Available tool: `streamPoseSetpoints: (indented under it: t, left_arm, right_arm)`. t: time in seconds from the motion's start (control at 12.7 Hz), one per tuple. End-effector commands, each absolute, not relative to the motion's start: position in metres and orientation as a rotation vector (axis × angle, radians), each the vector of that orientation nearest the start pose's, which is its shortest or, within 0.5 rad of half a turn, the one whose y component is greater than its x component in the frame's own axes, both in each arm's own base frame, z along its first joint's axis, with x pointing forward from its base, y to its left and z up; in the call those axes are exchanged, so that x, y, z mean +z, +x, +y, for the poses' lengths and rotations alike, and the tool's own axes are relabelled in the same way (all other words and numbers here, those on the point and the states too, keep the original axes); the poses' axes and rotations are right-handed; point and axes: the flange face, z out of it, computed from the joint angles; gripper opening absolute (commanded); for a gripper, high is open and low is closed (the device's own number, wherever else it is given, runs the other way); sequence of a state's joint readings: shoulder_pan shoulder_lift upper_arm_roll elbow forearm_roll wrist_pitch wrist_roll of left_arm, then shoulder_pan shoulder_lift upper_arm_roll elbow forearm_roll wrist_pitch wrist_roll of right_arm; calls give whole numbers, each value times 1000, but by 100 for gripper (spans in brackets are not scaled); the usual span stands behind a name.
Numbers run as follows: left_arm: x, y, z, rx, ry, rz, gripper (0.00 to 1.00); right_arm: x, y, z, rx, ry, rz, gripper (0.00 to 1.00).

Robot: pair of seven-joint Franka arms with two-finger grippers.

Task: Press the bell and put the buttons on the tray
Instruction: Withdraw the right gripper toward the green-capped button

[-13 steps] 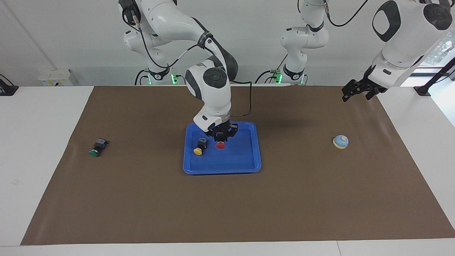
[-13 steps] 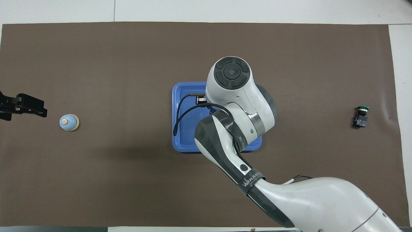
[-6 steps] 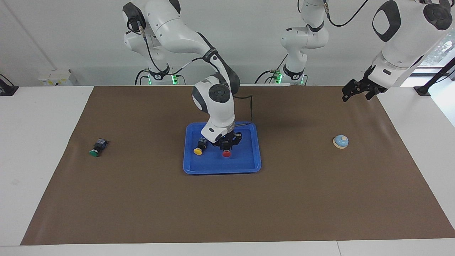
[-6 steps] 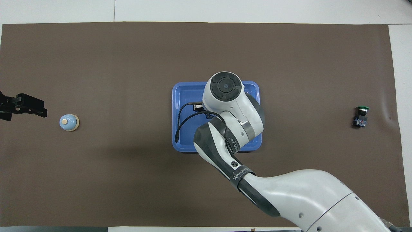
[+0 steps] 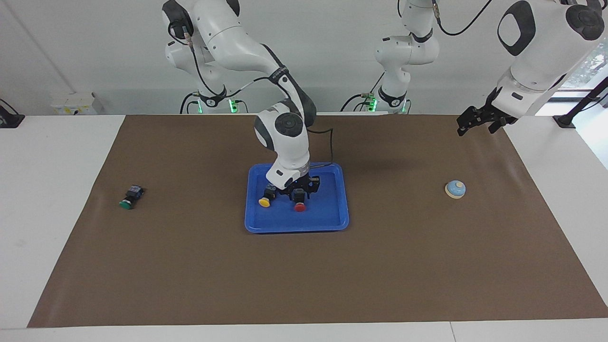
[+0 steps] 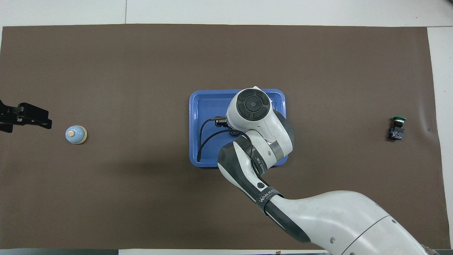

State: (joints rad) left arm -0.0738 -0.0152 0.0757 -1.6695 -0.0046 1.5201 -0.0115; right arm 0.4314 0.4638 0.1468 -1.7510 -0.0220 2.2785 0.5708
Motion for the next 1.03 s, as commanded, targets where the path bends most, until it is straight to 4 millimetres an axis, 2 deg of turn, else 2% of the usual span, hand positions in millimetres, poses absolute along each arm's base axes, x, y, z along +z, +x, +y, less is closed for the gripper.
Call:
streamPoseSetpoints:
  t: [0.0,0.08,0.24,0.39,0.55,0.71,0.79,0.95]
  left_arm:
    - [585,539,2,193,-3135,-21,100]
    - [584,540,2,195,-3135,-21,100]
    - [585,539,2,193,-3135,-21,100]
    - [584,540,2,195,-3135,-21,100]
    - [585,539,2,193,-3137,-21,100]
    - [585,539,2,193,-3135,-21,100]
    - [584,540,2,195,-3135,-21,100]
    - [585,539,2,193,-3135,-21,100]
  right_arm:
    - [344,572,329,-83,-3042,89,100]
    - [355,582,312,-78,-3042,134,100]
    - [391,600,270,-52,-3060,223,100]
    - [423,615,200,-66,-3078,316,100]
    - [440,625,110,-19,-3114,240,100]
    - [438,626,5,53,-3182,154,100]
    - [432,621,-35,79,-3194,149,100]
    - [417,599,-100,124,-3201,191,100]
